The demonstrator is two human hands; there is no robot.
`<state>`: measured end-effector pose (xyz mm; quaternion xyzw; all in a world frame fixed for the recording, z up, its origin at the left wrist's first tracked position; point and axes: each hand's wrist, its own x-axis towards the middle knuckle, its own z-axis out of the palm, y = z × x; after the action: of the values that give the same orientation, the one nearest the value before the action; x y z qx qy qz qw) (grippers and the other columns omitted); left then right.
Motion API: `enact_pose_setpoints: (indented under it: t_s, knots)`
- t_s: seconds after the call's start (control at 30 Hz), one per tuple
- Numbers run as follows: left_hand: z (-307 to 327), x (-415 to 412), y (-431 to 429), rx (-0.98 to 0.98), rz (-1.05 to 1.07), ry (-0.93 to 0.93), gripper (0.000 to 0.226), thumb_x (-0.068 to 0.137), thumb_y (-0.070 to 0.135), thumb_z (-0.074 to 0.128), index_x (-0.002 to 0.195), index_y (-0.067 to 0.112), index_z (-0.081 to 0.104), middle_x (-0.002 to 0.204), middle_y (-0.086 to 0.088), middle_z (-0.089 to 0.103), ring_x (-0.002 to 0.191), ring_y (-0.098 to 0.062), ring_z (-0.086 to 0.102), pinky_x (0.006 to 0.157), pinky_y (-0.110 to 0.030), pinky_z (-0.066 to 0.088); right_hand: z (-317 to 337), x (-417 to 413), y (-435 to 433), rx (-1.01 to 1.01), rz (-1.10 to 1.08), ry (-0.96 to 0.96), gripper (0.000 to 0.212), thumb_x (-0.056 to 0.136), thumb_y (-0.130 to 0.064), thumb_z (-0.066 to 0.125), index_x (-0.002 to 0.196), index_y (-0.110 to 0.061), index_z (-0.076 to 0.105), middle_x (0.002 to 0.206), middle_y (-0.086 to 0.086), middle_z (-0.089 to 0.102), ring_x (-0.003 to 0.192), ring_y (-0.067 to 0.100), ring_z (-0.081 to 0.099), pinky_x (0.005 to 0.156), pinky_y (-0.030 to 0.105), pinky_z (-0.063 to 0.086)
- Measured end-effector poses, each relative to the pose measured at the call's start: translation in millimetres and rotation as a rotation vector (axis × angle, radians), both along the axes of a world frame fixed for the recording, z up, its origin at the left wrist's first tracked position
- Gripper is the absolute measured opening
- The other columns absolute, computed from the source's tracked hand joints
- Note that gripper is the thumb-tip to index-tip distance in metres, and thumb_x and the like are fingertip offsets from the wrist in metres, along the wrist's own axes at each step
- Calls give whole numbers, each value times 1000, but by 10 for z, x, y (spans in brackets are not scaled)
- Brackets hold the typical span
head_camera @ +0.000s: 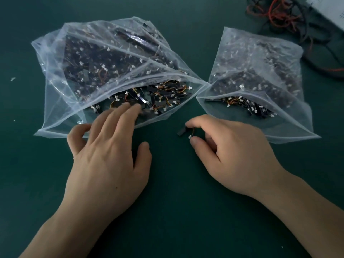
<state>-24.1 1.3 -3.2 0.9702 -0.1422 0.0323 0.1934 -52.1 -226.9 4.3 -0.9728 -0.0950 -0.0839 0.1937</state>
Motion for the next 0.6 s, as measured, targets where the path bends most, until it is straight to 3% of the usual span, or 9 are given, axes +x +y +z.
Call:
enact_pose_setpoints:
  t_s: [0.17, 0.33, 0.43, 0.6]
  knots:
    - [2, -16, 13, 5, 3, 7, 54, 95, 40, 51, 147, 27, 51, 150, 9, 51, 141, -18, 37, 112, -34, 12, -6, 2, -10, 11, 2, -6, 14, 97, -41, 57, 103, -30, 63, 61, -25, 31, 54, 0, 42, 48, 28, 35]
    - [-8, -17, 18, 15, 0, -9, 48, 96, 39, 50, 143, 28, 57, 137, 10, 52, 132, -20, 38, 106, -21, 5, -3, 2, -12, 25, 0, -5, 12, 97, -42, 58, 99, -30, 61, 60, -23, 32, 54, -1, 42, 49, 28, 36]
    - [-5, -17, 26, 8, -6, -12, 43, 96, 39, 51, 137, 31, 62, 137, 10, 52, 131, -20, 39, 105, -23, 7, -5, 6, -18, 33, 3, 1, 12, 97, -43, 57, 99, -31, 60, 60, -23, 33, 54, -1, 42, 49, 28, 37]
    - [-1, -18, 27, -7, -32, 9, 40, 96, 41, 50, 134, 36, 59, 156, 11, 49, 146, -19, 34, 112, -37, 12, -21, 0, -26, 33, 5, -2, 13, 96, -45, 55, 98, -33, 60, 59, -21, 36, 55, 0, 45, 49, 27, 36]
